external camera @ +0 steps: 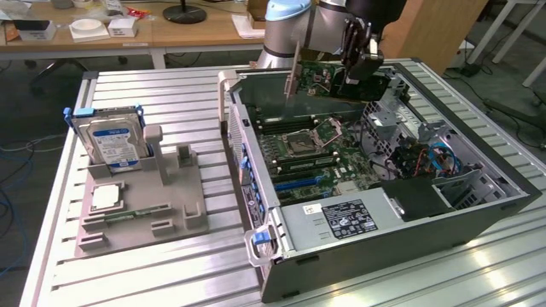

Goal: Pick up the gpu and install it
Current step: 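Insert the gpu into the slot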

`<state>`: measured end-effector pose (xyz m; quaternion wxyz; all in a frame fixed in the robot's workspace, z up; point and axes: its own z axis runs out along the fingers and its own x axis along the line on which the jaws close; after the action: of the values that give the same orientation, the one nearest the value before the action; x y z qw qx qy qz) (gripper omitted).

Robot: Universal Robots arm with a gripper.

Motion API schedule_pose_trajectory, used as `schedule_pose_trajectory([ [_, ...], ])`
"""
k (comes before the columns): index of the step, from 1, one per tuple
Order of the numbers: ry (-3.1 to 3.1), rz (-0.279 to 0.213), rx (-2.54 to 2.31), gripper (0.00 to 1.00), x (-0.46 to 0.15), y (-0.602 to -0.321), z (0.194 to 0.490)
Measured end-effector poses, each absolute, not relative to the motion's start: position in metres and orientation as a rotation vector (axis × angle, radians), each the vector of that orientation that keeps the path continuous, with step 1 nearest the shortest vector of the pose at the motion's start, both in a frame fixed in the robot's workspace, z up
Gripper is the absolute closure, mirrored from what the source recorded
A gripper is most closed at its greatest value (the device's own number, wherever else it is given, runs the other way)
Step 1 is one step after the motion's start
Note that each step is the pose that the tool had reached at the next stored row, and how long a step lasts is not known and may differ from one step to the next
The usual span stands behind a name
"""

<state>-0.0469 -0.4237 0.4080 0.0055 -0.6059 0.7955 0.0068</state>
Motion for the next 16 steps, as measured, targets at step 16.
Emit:
schedule_pose_trajectory([
  [16, 2.262, 0.008, -2.152, 0.73, -0.0469, -0.4238, 0.4035],
])
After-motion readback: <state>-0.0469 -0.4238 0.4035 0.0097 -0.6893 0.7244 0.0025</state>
